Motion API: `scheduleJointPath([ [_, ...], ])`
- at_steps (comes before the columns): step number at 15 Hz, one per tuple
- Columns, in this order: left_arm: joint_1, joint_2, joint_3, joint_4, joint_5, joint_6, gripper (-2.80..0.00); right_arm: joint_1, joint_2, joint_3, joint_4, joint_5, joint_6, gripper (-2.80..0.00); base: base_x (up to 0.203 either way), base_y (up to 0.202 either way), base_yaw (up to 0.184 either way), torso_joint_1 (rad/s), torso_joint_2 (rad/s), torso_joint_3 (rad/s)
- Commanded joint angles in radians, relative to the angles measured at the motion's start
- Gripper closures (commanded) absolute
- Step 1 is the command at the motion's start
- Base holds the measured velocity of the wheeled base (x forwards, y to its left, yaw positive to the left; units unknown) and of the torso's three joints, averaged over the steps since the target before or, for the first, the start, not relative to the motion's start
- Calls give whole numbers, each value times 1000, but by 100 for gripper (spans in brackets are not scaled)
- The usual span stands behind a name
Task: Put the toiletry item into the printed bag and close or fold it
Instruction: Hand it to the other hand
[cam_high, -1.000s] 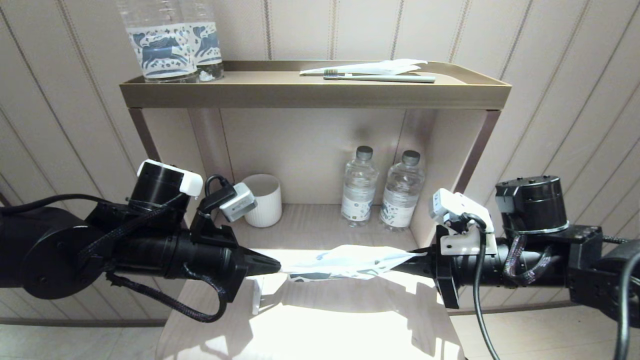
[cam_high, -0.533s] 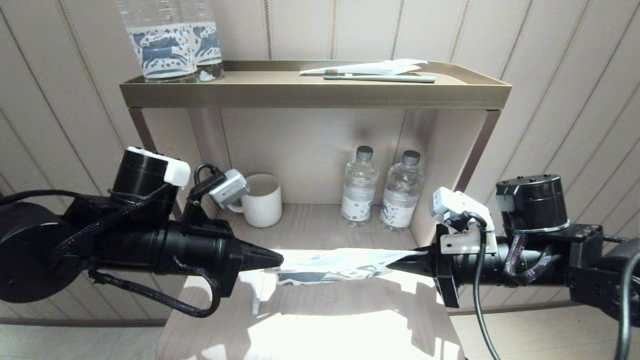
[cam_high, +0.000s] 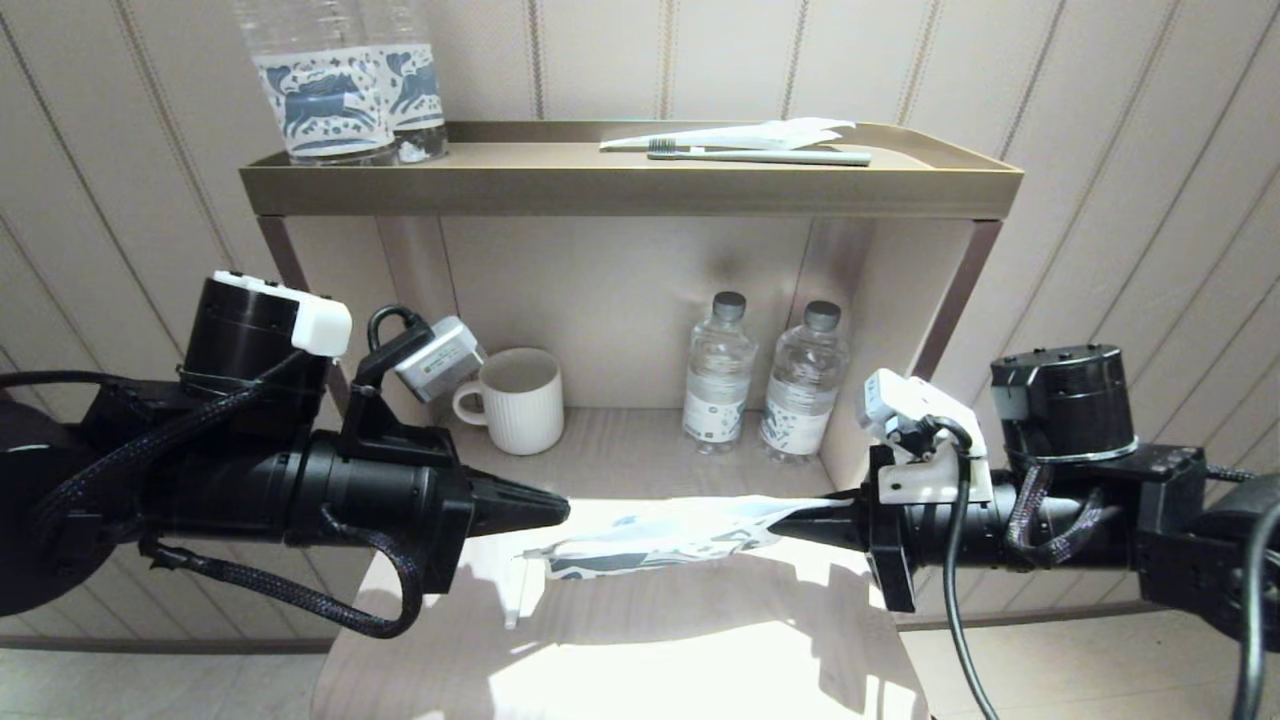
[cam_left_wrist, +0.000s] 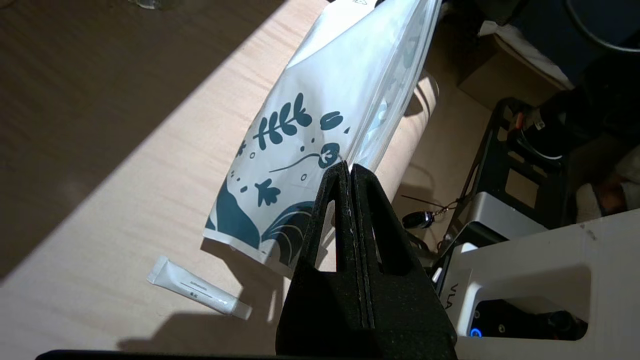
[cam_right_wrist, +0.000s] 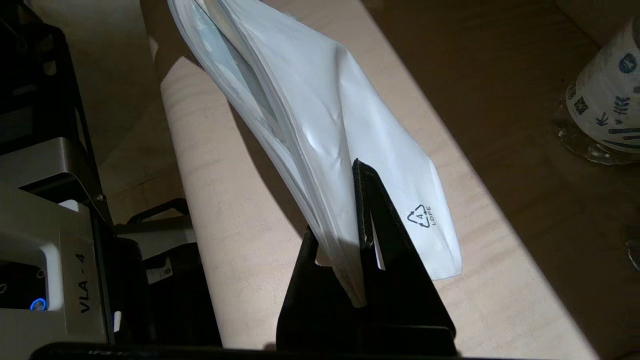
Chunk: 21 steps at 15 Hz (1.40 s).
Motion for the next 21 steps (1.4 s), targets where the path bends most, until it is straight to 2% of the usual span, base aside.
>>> scheduleJointPath([
  [1, 0, -15, 5, -2, -1, 6, 0, -4, -6, -3, -3, 3, -3, 0, 0, 0, 0, 0, 0, 0],
  [21, -8, 17, 24, -11, 8, 13, 0, -13, -16, -6, -5, 0, -3, 0, 0, 0, 0, 0, 0, 0],
])
